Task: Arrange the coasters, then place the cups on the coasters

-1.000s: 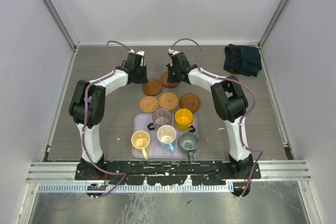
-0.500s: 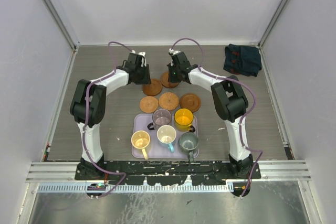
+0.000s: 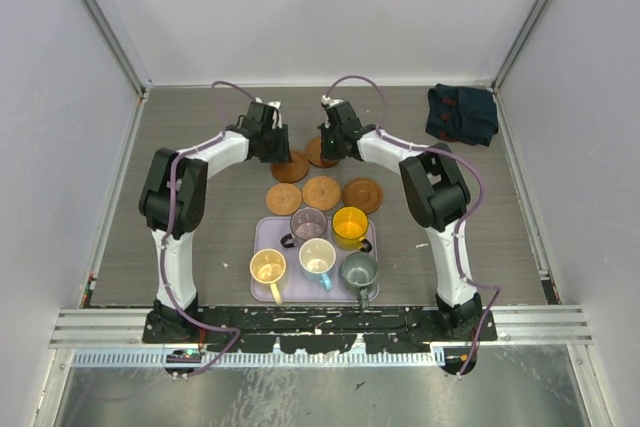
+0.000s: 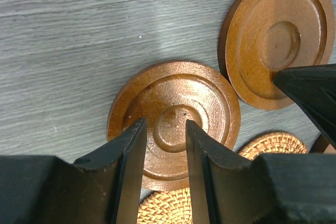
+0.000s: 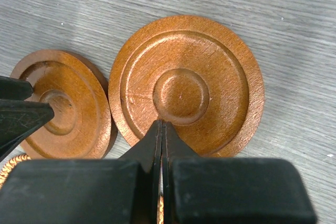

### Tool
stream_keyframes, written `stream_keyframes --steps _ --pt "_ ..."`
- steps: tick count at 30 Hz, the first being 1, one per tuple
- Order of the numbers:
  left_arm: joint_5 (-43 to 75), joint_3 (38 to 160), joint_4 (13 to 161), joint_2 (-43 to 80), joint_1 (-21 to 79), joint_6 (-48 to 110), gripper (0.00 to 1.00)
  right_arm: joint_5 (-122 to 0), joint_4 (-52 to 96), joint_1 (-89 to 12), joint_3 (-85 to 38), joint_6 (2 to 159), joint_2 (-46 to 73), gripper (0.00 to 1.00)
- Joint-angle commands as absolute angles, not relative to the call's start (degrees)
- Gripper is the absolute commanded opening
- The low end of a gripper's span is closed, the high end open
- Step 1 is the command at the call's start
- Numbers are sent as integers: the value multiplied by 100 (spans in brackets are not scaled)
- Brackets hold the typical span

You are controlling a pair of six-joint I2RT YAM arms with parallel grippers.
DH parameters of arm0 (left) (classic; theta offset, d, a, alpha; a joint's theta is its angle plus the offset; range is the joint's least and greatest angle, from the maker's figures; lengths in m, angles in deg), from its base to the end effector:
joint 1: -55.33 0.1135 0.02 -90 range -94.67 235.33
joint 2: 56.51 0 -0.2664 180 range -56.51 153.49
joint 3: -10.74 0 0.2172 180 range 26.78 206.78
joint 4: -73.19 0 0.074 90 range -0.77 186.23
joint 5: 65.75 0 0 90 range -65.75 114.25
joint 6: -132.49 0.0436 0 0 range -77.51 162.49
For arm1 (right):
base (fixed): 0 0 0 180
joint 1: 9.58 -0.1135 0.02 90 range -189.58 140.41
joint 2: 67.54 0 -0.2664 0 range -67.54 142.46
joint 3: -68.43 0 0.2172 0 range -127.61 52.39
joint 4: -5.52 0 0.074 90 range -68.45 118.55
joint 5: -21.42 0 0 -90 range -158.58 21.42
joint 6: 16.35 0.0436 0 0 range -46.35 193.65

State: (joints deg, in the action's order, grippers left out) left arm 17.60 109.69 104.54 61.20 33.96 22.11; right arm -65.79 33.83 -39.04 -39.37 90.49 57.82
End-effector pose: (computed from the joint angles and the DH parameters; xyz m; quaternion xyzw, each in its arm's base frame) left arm 0.3937 -0.1595 0.1895 0.0279 0.9382 -0.1723 0.2988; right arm 0.4022 0.2296 0.1809 -0.1109 0.9199 0.1684 0.3364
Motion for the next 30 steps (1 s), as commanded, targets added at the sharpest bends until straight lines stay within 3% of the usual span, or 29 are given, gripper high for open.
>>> stream_keyframes --steps 1,13,30 --pt "1548 11276 10579 6292 3333 2166 37 -6806 3365 -3905 -4100 9074 5831 1" --pt "1358 12156 10998 6973 3131 2196 39 -7503 3500 -3555 -3486 9374 5570 1" --pt "118 13468 11173 7755 3118 2026 39 -7970 3499 -2399 -2649 9739 4978 1"
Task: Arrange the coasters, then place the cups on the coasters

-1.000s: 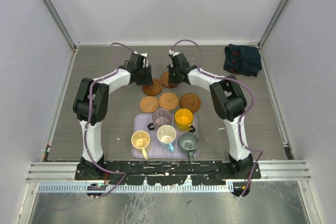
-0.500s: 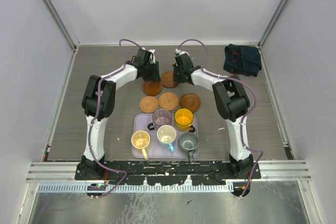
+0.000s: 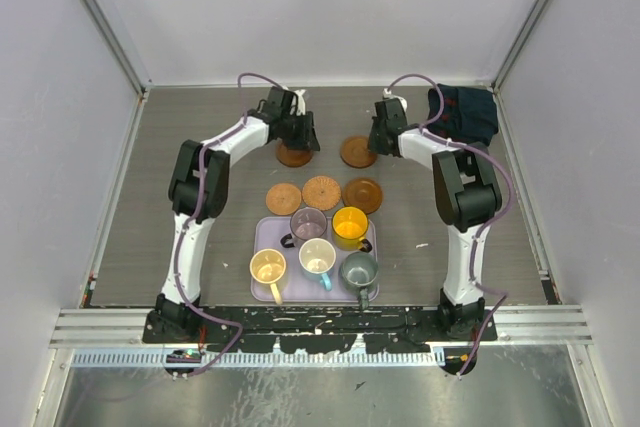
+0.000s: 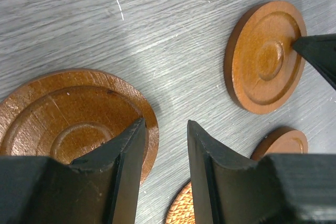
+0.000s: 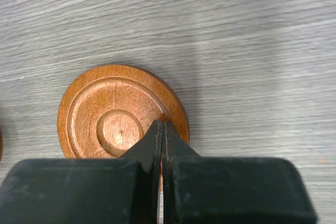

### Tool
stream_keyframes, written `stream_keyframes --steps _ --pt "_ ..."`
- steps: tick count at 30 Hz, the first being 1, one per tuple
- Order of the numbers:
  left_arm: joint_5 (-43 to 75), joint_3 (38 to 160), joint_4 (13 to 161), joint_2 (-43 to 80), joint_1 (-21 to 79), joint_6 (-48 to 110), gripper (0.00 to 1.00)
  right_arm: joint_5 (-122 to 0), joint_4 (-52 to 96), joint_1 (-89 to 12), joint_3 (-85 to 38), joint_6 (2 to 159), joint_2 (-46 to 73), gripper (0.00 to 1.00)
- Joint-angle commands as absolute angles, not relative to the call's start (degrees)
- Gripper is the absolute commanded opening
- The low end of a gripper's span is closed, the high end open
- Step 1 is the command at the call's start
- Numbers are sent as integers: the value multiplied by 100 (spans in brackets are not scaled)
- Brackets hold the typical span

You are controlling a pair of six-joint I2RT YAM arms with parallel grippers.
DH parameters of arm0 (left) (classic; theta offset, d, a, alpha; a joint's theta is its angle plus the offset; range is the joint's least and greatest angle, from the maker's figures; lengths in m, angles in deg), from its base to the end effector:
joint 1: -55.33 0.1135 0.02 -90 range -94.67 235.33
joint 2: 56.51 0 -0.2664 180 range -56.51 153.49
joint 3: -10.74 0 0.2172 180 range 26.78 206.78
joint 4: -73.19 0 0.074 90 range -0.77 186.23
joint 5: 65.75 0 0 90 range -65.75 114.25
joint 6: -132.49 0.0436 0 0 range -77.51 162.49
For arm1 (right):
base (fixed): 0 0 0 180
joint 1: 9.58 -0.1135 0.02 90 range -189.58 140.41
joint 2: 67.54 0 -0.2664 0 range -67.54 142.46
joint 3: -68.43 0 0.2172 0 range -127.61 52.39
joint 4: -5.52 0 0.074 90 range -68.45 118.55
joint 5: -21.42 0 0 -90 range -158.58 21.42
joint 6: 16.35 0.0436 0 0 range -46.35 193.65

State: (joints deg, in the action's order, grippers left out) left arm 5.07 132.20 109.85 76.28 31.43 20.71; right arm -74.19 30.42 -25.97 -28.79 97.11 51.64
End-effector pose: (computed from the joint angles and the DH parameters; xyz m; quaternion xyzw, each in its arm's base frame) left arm 0.4431 -0.2120 0.1807 0.0767 0.9192 -0.2805 0.2654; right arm 0.4153 0.1177 0.1792 0.0752 0.9260 0.0824 0.3607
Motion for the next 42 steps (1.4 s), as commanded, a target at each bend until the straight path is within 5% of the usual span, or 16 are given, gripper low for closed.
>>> stream_keyframes --steps 1,25,42 --pt "69 13515 11169 7764 3116 2014 39 -8015 3491 -2347 -2615 9752 4942 1" --pt "-2291 14346 9921 8197 2642 1585 47 -7559 2916 -1301 -2198 9666 4394 1" --pt "279 12623 10838 6288 2826 2931 48 -7010 2997 -2138 -1895 9235 3151 1"
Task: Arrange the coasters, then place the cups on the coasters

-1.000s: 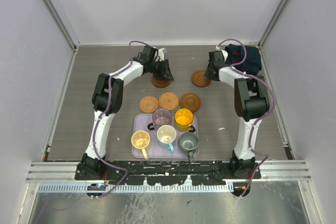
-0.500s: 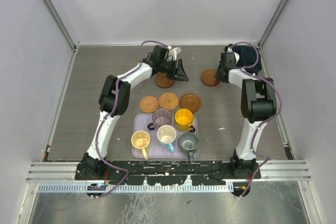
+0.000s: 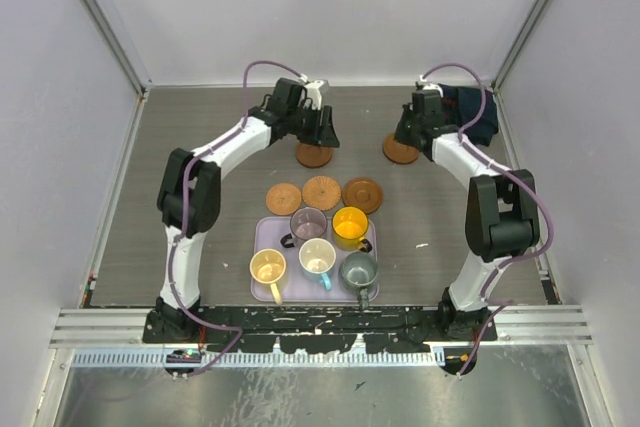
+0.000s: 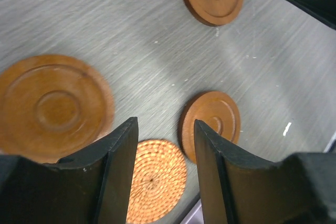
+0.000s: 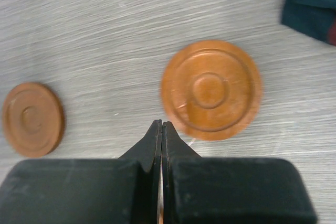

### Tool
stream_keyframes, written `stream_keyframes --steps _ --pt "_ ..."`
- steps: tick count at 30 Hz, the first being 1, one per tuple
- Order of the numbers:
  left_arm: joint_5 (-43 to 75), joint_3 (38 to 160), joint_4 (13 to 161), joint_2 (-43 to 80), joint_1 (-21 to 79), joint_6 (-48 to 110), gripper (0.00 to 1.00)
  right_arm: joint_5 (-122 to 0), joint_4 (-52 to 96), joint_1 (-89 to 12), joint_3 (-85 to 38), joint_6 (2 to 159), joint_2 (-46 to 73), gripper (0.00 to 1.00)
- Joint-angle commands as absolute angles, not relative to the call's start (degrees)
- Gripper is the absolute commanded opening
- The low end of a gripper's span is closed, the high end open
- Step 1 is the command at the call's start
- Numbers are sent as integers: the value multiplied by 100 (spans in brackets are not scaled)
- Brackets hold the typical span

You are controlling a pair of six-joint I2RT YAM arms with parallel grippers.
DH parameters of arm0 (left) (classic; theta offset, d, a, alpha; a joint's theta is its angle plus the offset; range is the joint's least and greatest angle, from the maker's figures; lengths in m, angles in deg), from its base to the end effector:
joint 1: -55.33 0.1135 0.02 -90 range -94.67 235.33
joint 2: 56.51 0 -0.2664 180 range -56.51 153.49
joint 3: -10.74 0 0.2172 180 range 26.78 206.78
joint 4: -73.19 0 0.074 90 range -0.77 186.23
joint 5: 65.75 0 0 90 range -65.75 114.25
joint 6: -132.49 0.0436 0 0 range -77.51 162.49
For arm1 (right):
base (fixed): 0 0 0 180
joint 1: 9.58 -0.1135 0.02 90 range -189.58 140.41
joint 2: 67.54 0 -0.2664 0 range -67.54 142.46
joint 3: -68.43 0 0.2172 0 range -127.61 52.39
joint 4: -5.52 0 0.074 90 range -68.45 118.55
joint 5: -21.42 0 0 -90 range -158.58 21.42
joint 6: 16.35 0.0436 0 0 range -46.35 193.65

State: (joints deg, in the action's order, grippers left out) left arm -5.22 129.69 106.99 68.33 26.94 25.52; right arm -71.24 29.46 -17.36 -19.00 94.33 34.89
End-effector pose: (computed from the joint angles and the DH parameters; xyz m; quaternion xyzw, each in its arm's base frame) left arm 0.4071 -0.2444 0.2384 0.1947 0.8603 -0.3709 0.2905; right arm 0.3754 0.0492 0.2436 0.1113 0.8953 0.0856 0.4228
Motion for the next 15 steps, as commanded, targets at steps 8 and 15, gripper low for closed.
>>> stream_keyframes --steps 8,15 --pt "675 12679 11381 6564 2851 3167 48 -7485 3064 -3121 -1036 9330 2856 1" --pt "768 12808 11586 6815 2852 3264 48 -7596 3003 -3468 -507 9529 2735 1"
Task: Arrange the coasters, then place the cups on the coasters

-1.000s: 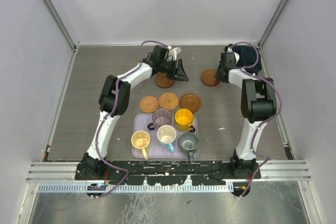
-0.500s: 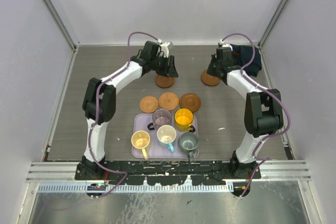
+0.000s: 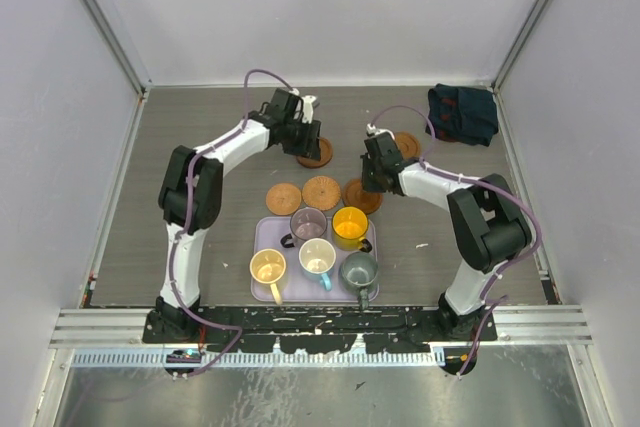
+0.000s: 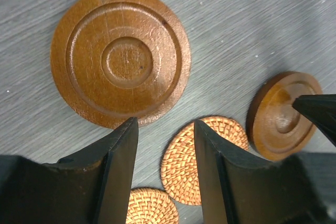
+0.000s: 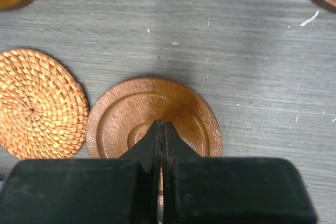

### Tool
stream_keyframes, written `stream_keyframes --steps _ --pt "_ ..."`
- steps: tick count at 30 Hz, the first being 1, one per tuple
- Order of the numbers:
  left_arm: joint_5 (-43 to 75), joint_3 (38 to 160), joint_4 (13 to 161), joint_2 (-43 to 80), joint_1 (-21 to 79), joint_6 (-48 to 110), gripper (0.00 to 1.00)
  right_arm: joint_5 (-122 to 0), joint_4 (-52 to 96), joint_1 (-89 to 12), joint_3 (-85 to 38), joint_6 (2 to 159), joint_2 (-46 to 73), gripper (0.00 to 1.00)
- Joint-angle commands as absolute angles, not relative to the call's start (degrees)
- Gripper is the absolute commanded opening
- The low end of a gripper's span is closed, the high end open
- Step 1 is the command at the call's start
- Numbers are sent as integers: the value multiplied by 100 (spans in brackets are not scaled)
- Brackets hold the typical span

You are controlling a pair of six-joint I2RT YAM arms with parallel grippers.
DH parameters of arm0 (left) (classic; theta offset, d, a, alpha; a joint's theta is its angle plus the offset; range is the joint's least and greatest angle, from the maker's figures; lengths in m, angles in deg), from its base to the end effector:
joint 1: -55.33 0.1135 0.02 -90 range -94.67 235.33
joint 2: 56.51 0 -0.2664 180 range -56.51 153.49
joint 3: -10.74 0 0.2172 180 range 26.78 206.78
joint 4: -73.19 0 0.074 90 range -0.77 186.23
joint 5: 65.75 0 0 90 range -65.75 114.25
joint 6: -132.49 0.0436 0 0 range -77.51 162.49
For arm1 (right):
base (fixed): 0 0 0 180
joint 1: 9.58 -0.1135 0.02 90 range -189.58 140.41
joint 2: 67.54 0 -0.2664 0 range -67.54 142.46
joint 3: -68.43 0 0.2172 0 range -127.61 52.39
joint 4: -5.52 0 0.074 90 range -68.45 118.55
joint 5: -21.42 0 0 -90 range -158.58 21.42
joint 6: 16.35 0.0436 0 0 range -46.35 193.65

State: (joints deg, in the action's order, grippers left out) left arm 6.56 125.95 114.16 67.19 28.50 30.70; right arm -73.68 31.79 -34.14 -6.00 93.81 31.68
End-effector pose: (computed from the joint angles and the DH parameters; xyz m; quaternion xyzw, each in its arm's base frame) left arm 0.4025 -0.2184 0.2153 0.1741 0.9120 -0.2493 0.2754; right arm 0.3051 0.1352 0.1941 -0.0213 0.9418 0.0879 0.3239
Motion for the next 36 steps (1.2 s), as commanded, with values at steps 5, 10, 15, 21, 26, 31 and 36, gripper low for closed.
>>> stream_keyframes --steps 5,10,15,21,26,31,36 --pt "886 12928 11708 6972 2852 3291 49 -7556 3030 -3486 -540 9638 3083 1" --pt "1090 13078 11863 7113 2851 3334 52 -7792 3167 -3482 -895 9631 3603 1" --pt "1217 13213 11980 7210 2852 3393 54 -8237 3306 -3476 -1450 9580 4157 1" --pt "1230 13588 12267 7469 2852 3487 55 -8358 3366 -3326 -2172 9597 4767 1" --pt "1225 13790 12311 7652 2852 3481 55 -8255 3386 -3122 -2720 9589 5136 1" --pt "1179 14042 12381 7847 2856 3467 55 -8158 3386 -2919 -3144 9562 5382 1" --pt "1028 14335 12445 8041 2861 3417 55 -7833 3339 -2782 -3350 9540 5467 1"
